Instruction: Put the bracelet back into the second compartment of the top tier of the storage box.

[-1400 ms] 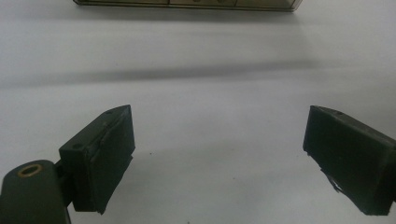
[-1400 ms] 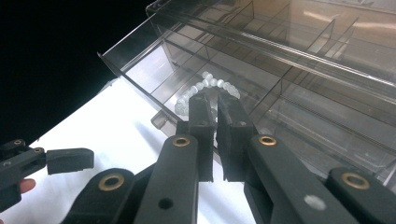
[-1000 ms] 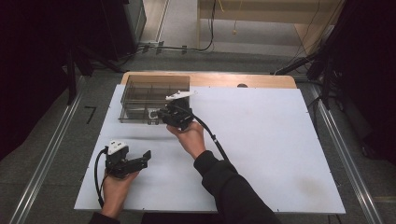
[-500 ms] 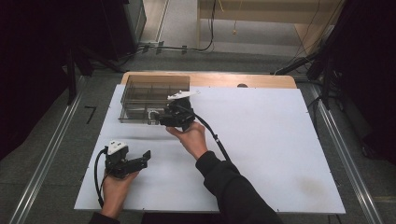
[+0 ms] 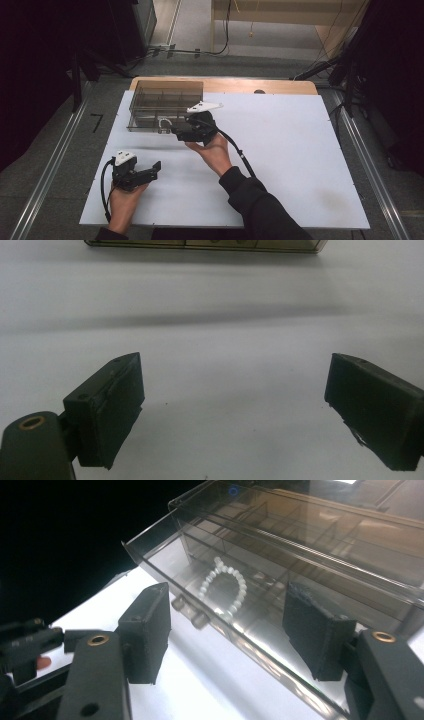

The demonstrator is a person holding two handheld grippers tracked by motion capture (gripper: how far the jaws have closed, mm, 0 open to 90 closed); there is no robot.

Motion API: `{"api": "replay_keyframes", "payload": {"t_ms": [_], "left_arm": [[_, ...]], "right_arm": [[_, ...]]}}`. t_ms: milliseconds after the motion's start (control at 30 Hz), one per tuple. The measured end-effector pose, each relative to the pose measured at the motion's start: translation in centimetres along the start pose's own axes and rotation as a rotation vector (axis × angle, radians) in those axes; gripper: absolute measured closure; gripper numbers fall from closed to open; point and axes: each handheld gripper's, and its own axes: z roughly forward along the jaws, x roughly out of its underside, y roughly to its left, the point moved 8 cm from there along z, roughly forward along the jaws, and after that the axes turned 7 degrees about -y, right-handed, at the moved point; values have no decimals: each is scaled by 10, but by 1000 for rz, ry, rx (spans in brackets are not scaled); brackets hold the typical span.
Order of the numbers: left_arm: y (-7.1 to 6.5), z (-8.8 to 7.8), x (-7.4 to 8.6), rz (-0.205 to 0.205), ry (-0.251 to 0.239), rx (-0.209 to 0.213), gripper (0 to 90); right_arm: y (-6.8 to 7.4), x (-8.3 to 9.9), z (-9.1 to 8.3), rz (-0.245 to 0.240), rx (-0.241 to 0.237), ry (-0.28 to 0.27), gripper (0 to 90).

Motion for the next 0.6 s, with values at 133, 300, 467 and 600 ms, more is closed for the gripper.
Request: {"api": "replay_keyframes", "payload": {"t_ms": [133, 300, 467, 600], "left_arm": [[0, 0, 0, 1, 1, -4, 94], [0, 0, 0, -5, -2, -3, 94], [1, 0, 0, -11, -4, -6, 94], [1, 0, 0, -11, -1, -5, 94]], "right_arm": [[-3, 3, -11, -8, 9, -14, 287], [-11, 12, -30, -21, 15, -9, 255], [-17, 30, -56, -30, 17, 5, 249], [-21, 41, -72, -28, 22, 9, 247]]}}
